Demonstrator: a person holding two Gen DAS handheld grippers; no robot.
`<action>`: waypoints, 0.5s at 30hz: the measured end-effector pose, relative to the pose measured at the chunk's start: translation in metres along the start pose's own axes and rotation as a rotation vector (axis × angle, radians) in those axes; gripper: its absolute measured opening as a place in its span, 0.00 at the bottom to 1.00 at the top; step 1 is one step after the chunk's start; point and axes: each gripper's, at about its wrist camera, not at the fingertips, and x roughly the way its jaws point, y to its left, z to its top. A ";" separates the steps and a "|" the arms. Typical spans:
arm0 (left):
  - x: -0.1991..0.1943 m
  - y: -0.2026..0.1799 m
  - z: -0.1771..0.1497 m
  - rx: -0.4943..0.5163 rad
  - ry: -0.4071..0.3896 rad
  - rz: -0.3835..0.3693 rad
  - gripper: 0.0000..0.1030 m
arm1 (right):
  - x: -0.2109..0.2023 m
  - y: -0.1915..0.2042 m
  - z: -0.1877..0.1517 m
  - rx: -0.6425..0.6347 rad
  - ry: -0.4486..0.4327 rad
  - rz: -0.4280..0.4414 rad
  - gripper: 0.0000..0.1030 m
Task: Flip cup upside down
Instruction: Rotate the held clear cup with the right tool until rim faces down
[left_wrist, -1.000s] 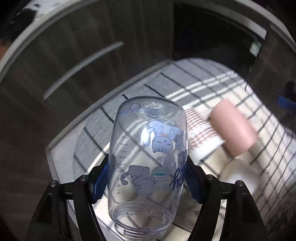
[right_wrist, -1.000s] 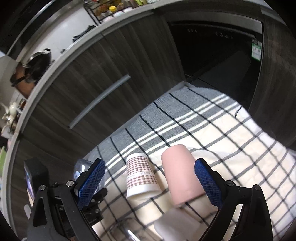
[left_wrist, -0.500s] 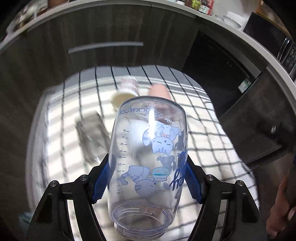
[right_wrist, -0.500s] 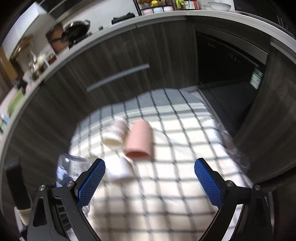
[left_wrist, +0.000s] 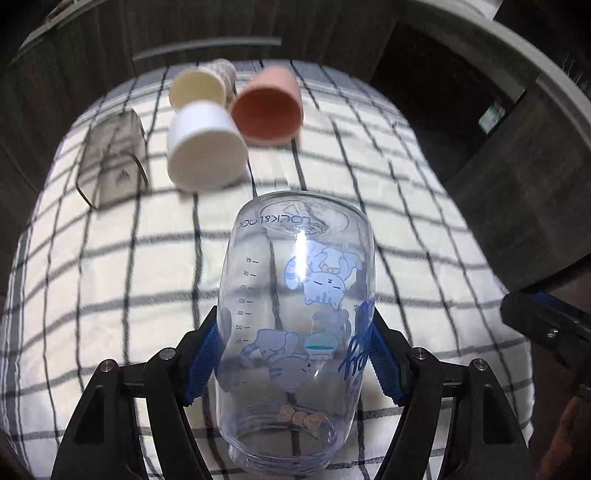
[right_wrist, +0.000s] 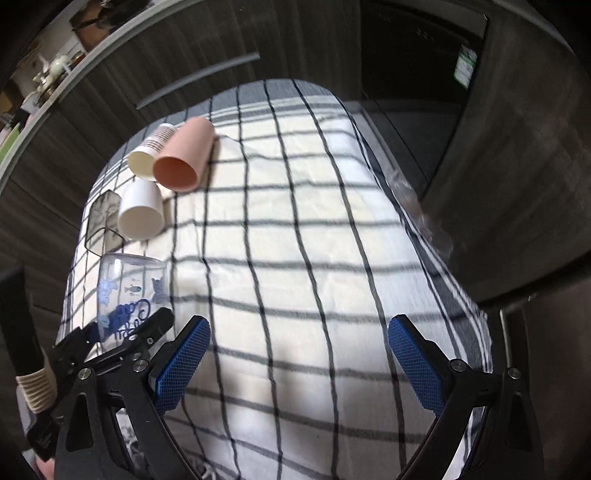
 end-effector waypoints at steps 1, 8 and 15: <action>0.003 0.000 -0.001 0.000 0.007 0.002 0.70 | 0.003 -0.002 0.000 0.005 0.004 -0.002 0.94; 0.021 0.001 -0.008 -0.013 0.030 0.022 0.70 | 0.009 -0.003 -0.005 -0.002 0.013 -0.007 0.94; 0.013 -0.001 -0.010 -0.005 0.045 -0.008 0.84 | 0.006 -0.001 -0.004 -0.013 0.014 -0.016 0.94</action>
